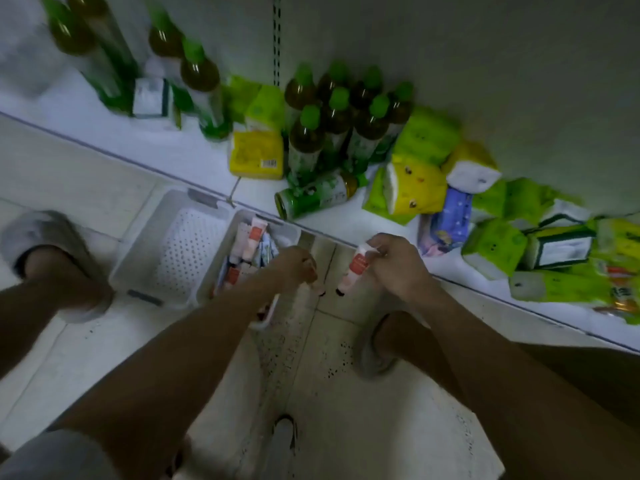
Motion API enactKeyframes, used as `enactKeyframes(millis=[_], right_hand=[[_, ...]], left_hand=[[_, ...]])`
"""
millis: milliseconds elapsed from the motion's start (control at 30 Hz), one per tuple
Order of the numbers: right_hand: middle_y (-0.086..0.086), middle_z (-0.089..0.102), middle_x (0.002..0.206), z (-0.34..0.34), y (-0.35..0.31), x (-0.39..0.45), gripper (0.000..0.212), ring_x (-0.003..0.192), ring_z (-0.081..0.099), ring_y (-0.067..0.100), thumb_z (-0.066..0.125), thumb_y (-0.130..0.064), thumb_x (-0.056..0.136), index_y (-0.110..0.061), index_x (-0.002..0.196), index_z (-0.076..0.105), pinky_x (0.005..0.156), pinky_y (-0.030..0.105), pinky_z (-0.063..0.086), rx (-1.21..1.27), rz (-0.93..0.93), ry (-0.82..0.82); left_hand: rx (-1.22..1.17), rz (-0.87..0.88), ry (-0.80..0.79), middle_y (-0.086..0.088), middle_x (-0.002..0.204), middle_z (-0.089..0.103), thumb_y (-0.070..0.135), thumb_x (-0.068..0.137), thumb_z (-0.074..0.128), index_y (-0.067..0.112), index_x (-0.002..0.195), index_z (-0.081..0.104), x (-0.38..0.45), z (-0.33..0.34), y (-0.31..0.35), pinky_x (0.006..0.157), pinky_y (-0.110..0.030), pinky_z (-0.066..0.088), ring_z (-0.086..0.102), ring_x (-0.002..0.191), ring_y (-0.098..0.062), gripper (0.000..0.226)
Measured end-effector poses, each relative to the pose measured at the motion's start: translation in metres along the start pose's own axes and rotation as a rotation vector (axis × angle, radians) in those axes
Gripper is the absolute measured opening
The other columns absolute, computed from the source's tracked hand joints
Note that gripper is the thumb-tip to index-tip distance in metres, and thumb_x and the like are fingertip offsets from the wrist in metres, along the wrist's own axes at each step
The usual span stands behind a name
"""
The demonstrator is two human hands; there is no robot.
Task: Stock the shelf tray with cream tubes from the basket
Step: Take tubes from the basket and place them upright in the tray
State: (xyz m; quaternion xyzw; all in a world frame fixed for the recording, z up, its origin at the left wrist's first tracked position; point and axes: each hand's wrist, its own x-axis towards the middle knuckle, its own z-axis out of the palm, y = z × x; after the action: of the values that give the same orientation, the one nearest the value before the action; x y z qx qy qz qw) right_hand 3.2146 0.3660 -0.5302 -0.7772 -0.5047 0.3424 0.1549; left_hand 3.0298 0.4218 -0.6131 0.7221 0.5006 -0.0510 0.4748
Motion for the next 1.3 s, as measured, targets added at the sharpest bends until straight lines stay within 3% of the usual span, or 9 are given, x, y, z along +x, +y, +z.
enactKeyframes(millis=[67, 133, 200, 333, 567, 767, 867, 1000, 1300], right_hand=[[0.013, 0.065, 0.086, -0.024, -0.034, -0.015, 0.013, 0.058, 0.061, 0.015, 0.055, -0.005, 0.092, -0.016, 0.093, 0.063, 0.048, 0.022, 0.048, 0.104, -0.112, -0.021], [0.01, 0.062, 0.081, -0.051, -0.071, -0.032, 0.012, 0.056, 0.059, 0.02, 0.053, -0.008, 0.096, -0.018, 0.093, 0.06, 0.051, 0.032, 0.053, 0.158, -0.23, -0.03], [0.007, 0.061, 0.068, -0.082, -0.109, -0.054, 0.016, 0.054, 0.058, 0.019, 0.053, -0.008, 0.096, -0.019, 0.086, 0.059, 0.054, 0.039, 0.053, 0.198, -0.347, -0.029], [0.0, 0.062, 0.058, -0.149, -0.178, -0.099, 0.021, 0.047, 0.058, 0.011, 0.055, -0.008, 0.095, -0.018, 0.078, 0.059, 0.048, 0.031, 0.053, 0.217, -0.572, -0.003], [0.011, 0.067, 0.069, -0.263, -0.268, -0.141, 0.013, 0.059, 0.065, 0.02, 0.057, -0.014, 0.097, -0.008, 0.087, 0.065, 0.058, 0.032, 0.058, 0.186, -0.795, 0.141], [0.004, 0.064, 0.075, -0.342, -0.312, -0.108, 0.013, 0.058, 0.061, 0.009, 0.056, -0.01, 0.096, -0.009, 0.089, 0.067, 0.057, 0.023, 0.055, -0.028, -0.785, 0.397], [0.005, 0.069, 0.081, -0.372, -0.331, -0.072, 0.012, 0.06, 0.064, 0.013, 0.056, -0.008, 0.095, -0.013, 0.091, 0.066, 0.053, 0.017, 0.052, -0.168, -0.737, 0.526], [0.01, 0.072, 0.079, -0.404, -0.355, -0.015, 0.01, 0.067, 0.069, 0.022, 0.056, -0.008, 0.094, -0.013, 0.09, 0.065, 0.059, 0.027, 0.053, -0.298, -0.674, 0.673], [0.008, 0.07, 0.103, -0.432, -0.38, 0.074, 0.017, 0.085, 0.066, 0.028, 0.058, -0.012, 0.093, -0.014, 0.104, 0.07, 0.08, 0.045, 0.056, -0.349, -0.607, 0.897]], left_hand=[[-0.149, 0.045, 0.08, -0.014, 0.097, 0.07, 0.014, 0.084, 0.073, 0.002, 0.098, 0.071, -0.036, -0.053, 0.023, 0.075, -0.031, 0.052, 0.066, 0.084, -0.022, 0.019], [-0.235, 0.13, 0.135, -0.016, 0.091, 0.071, 0.012, 0.077, 0.08, 0.0, 0.094, 0.071, -0.076, -0.109, 0.05, 0.069, -0.033, 0.057, 0.067, 0.075, -0.02, 0.022], [-0.243, 0.229, 0.165, -0.014, 0.088, 0.072, 0.012, 0.075, 0.082, 0.002, 0.09, 0.072, -0.118, -0.162, 0.08, 0.071, -0.031, 0.059, 0.069, 0.077, -0.019, 0.02], [-0.278, 0.394, 0.265, 0.001, 0.077, 0.073, 0.018, 0.076, 0.079, 0.011, 0.088, 0.075, -0.202, -0.251, 0.139, 0.062, -0.016, 0.053, 0.067, 0.069, -0.008, 0.014], [-0.314, 0.663, 0.395, -0.007, 0.097, 0.075, 0.034, 0.078, 0.071, 0.019, 0.096, 0.077, -0.279, -0.347, 0.233, 0.079, -0.028, 0.059, 0.071, 0.091, -0.02, 0.024], [-0.319, 0.755, 0.544, -0.011, 0.093, 0.074, 0.022, 0.082, 0.073, 0.013, 0.095, 0.074, -0.25, -0.394, 0.288, 0.08, -0.037, 0.059, 0.07, 0.091, -0.029, 0.015], [-0.279, 0.797, 0.575, -0.009, 0.087, 0.075, 0.018, 0.084, 0.073, 0.011, 0.096, 0.072, -0.221, -0.413, 0.313, 0.061, -0.025, 0.057, 0.071, 0.077, -0.018, 0.014], [-0.226, 0.823, 0.567, -0.003, 0.085, 0.076, 0.017, 0.082, 0.074, 0.014, 0.096, 0.071, -0.185, -0.441, 0.342, 0.055, -0.014, 0.05, 0.071, 0.07, -0.01, 0.015], [-0.17, 0.902, 0.517, -0.006, 0.084, 0.075, 0.015, 0.078, 0.074, 0.008, 0.095, 0.07, -0.147, -0.499, 0.382, 0.068, -0.024, 0.059, 0.072, 0.075, -0.016, 0.018]])
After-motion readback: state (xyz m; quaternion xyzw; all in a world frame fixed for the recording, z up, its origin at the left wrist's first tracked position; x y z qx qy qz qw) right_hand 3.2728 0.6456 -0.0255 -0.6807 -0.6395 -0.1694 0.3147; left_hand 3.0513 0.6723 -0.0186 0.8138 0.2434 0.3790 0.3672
